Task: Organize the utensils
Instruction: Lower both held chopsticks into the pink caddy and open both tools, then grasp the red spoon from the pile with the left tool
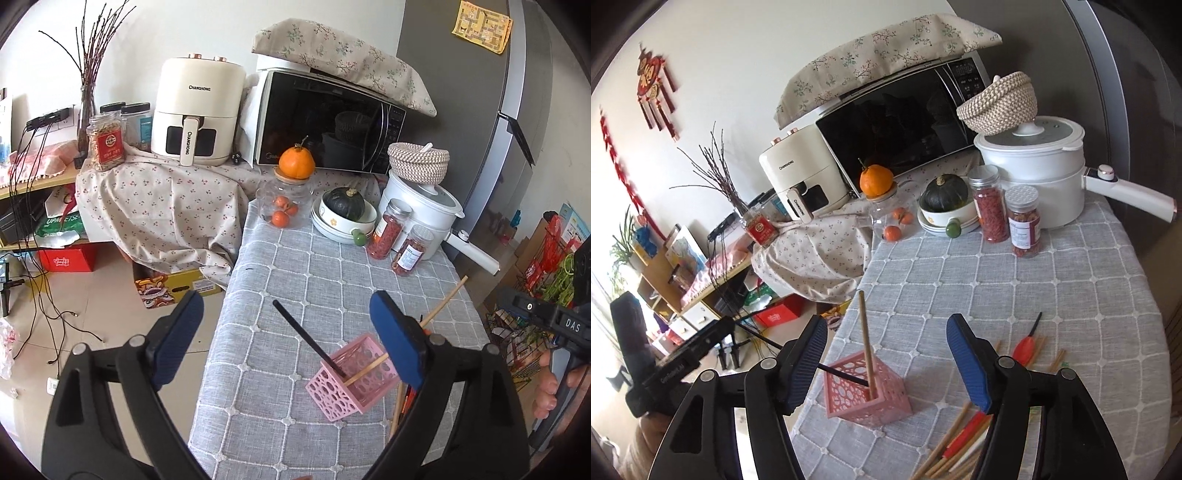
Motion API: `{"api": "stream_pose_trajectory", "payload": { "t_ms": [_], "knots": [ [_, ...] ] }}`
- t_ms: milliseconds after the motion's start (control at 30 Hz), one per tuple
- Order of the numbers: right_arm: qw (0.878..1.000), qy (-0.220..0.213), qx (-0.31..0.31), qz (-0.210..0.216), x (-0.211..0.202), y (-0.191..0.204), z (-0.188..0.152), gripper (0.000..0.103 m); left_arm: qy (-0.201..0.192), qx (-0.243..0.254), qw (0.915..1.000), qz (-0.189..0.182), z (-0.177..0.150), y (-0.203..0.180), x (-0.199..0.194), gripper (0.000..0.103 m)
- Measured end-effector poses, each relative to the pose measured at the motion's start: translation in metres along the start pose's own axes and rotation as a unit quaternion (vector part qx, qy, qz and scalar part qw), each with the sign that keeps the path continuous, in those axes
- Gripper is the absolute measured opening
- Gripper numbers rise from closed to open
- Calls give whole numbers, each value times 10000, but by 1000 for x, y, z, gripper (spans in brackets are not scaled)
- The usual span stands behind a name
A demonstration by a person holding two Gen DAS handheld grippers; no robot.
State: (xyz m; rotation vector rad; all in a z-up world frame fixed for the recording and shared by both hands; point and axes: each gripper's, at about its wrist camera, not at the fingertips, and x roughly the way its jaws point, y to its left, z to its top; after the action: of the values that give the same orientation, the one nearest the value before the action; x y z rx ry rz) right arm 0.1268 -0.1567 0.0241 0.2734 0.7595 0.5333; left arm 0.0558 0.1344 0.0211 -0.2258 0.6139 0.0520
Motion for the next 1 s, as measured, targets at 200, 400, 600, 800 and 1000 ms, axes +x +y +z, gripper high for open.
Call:
{"api": "stream_pose_trajectory", "payload": {
  "t_ms": [200,400,600,800,1000],
  "knots": [
    [9986,187,-148,-472,-19,-23,-13,74,271,225,9991,-250,-13,-9,-5,94],
    [9943,552,-43,-914,-27,-50,-31,76,616,734,9935,-620,-31,-41,-11,94],
    [9874,841,298,-1310,-34,-80,-43,77,980,1156,9823,-1105,-48,-86,-9,94],
    [9783,1165,575,-1614,-37,-107,-53,77,1273,1590,9683,-1444,-67,-133,4,94],
    [9703,1367,993,-1731,-38,-138,-60,77,1715,1793,9561,-1556,-85,-172,39,83]
  ]
}}
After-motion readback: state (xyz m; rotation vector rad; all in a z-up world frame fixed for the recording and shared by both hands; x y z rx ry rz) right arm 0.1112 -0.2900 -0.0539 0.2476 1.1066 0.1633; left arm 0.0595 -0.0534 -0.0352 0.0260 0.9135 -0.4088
